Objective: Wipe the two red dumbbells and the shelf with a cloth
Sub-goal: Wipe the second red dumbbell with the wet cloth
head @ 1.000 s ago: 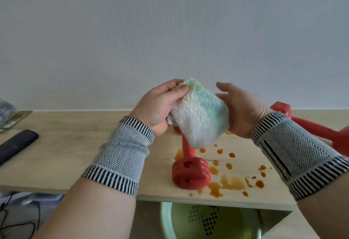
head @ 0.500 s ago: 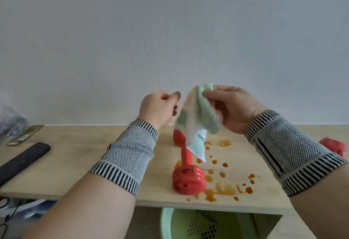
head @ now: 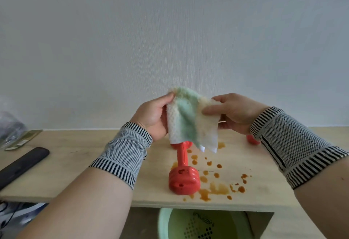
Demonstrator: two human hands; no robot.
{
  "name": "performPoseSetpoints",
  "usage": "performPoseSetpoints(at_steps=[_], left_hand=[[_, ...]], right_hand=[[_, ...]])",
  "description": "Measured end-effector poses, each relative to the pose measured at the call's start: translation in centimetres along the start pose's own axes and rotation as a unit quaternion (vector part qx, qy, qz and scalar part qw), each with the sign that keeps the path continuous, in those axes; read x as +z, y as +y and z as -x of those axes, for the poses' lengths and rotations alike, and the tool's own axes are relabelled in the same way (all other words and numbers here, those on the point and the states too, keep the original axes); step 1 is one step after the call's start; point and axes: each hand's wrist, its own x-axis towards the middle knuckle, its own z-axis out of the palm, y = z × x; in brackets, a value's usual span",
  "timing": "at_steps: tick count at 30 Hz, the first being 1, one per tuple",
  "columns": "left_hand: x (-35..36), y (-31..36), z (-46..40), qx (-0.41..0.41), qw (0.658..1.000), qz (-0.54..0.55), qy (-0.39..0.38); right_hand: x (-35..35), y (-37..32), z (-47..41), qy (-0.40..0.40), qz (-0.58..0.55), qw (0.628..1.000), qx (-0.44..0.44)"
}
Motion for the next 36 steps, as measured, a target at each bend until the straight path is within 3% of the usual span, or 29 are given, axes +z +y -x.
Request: performPoseSetpoints(at_steps=[5, 8, 12, 16, 17, 21, 23, 27, 30, 33, 36], left_hand=[[-0.7, 0.0, -0.2, -0.017, 0.998, 0.061, -0.017], [-0.3, -0.2, -0.5, -0.024, 0.998, 0.050, -0.021], [-0.4, -0.3, -1.0, -0.031, 0.999, 0.036, 0.004], [-1.1, -1.1, -2.1, 0.031, 0.983, -0.083, 0.163], [-1.2, -1.4, -2.2, 0.043, 0.977, -0.112, 0.177], [0.1, -2.4, -1.7, 0.019, 0.986, -0.160, 0.047], [0.9, -2.8, -1.9, 0.024, 0.985, -0.167, 0.032], [0.9, -2.9, -2.6, 0.030, 0.996, -0.074, 0.035], [0.2, -3.3, -3.0, 0.039, 0.998, -0.038, 0.025], [-1.0, -4.2, -3.5, 0.038, 0.986, -0.155, 0.053], [-4.1, -5.8, -4.3, 0.008, 0.942, -0.305, 0.142]], right_hand=[[0.3, 1.4, -0.1, 0.016, -0.098, 0.994, 0.056], [1.1, 2.4, -0.5, -0.046, -0.144, 0.985, 0.081], [1.4, 2.8, -0.5, -0.112, -0.235, 0.965, 0.022], [0.5, 2.6, -1.1, -0.026, -0.282, 0.959, -0.028], [0.4, 2.7, -1.3, -0.011, -0.278, 0.960, -0.024], [1.4, 3.5, -1.9, -0.017, -0.238, 0.971, 0.014], [2.2, 3.9, -2.2, -0.008, -0.203, 0.979, 0.015], [2.3, 4.7, -3.1, 0.108, -0.044, 0.993, -0.026], [2.3, 5.1, -3.1, 0.070, -0.092, 0.992, -0.049], [1.9, 5.9, -3.5, 0.090, -0.048, 0.993, -0.061], [1.1, 7.1, -4.2, 0.174, 0.140, 0.971, -0.088]])
